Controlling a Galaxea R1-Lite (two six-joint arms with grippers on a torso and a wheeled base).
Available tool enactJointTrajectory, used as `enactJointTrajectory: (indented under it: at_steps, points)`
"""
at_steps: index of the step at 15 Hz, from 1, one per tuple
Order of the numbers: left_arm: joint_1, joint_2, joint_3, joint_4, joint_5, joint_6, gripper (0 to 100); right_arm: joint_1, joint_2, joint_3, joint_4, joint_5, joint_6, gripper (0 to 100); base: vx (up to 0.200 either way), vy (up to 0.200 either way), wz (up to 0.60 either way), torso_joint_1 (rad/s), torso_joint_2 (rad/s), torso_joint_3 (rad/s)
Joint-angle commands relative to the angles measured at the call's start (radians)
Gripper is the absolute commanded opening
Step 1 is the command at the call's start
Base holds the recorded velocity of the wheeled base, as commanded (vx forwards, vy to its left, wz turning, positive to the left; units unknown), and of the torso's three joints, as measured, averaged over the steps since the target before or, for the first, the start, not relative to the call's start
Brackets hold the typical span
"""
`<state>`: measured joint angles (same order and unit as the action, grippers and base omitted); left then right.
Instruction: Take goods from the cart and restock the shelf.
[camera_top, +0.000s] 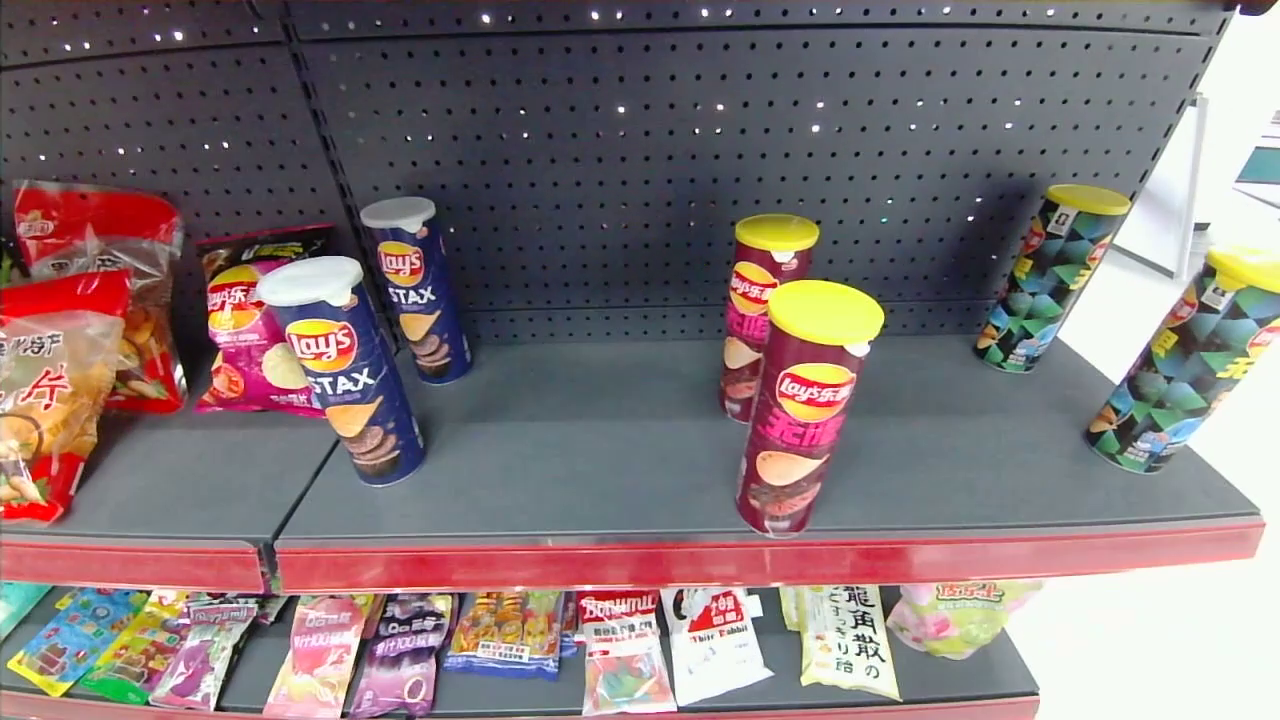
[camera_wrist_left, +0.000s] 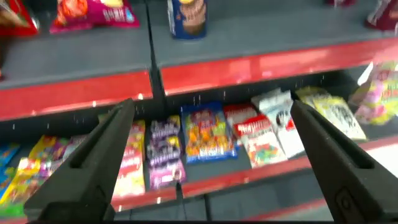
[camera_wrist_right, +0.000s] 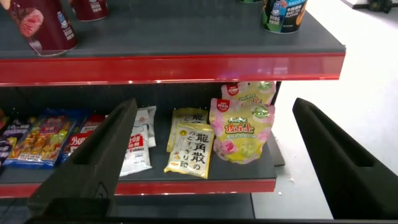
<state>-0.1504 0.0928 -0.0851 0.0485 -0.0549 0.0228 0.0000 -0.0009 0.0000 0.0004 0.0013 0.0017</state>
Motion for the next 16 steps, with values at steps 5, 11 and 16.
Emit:
enactJointTrajectory:
  at_steps: [5,11,16]
  points:
    - [0.14,0.019,0.057,-0.036,0.093,0.002,100,0.0,0.001,0.0,0.0,0.002,0.0,100,0.0,0.0,0.0,0.0,0.0,0.0]
    - [0.15,-0.093,0.084,-0.045,-0.052,-0.004,100,0.0,0.001,0.0,0.0,0.0,0.001,100,0.0,0.0,0.0,0.0,0.0,0.0]
    - [0.15,-0.093,0.084,-0.049,-0.013,-0.041,100,0.0,0.001,0.0,0.0,0.0,0.001,100,0.0,0.0,0.0,0.0,0.0,0.0]
